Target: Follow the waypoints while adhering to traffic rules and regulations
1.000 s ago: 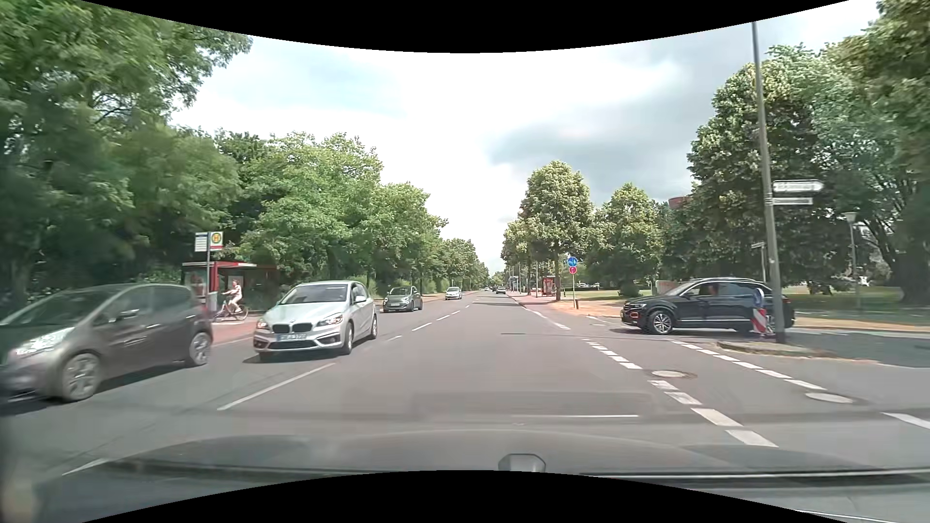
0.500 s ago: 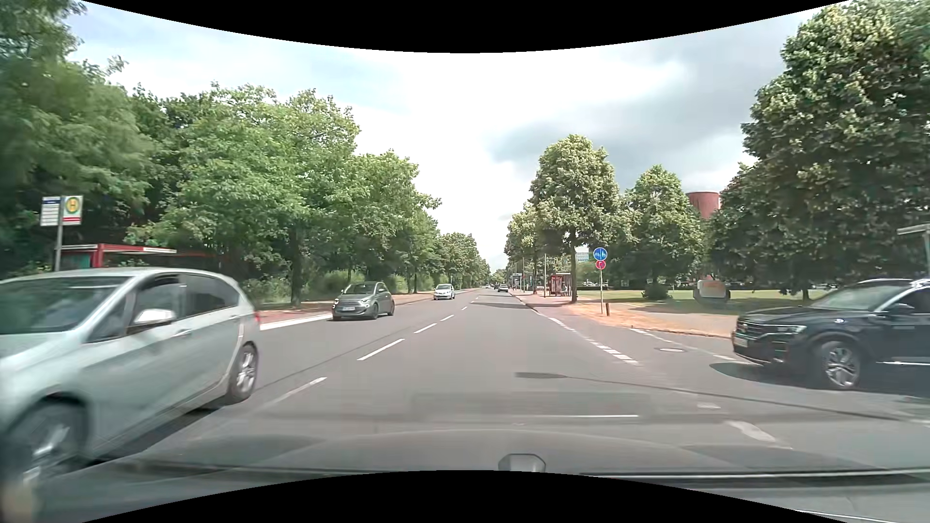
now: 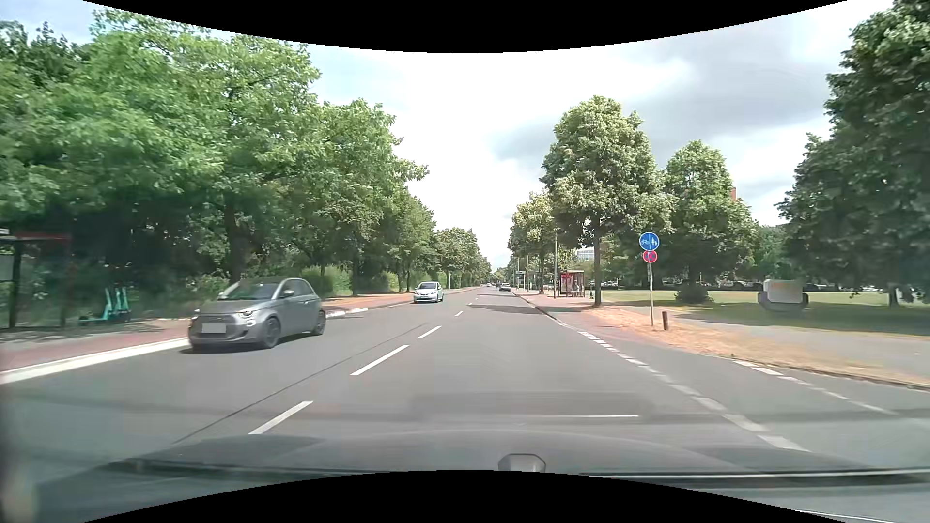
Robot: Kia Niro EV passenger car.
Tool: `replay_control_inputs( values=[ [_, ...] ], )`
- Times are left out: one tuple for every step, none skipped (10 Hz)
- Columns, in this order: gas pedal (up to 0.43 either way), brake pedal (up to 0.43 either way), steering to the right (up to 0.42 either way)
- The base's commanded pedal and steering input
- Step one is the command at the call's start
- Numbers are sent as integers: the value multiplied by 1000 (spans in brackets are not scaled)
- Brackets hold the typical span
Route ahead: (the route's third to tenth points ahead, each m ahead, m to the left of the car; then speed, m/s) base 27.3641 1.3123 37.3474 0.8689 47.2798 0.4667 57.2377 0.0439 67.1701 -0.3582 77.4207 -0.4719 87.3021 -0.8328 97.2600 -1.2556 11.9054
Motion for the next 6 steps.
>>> replay_control_inputs(
  values=[
    [130, 18, 3],
    [130, 12, 3],
    [130, 12, 3],
    [138, 12, 3],
    [138, 18, 3],
    [157, 12, 3]
  ],
)
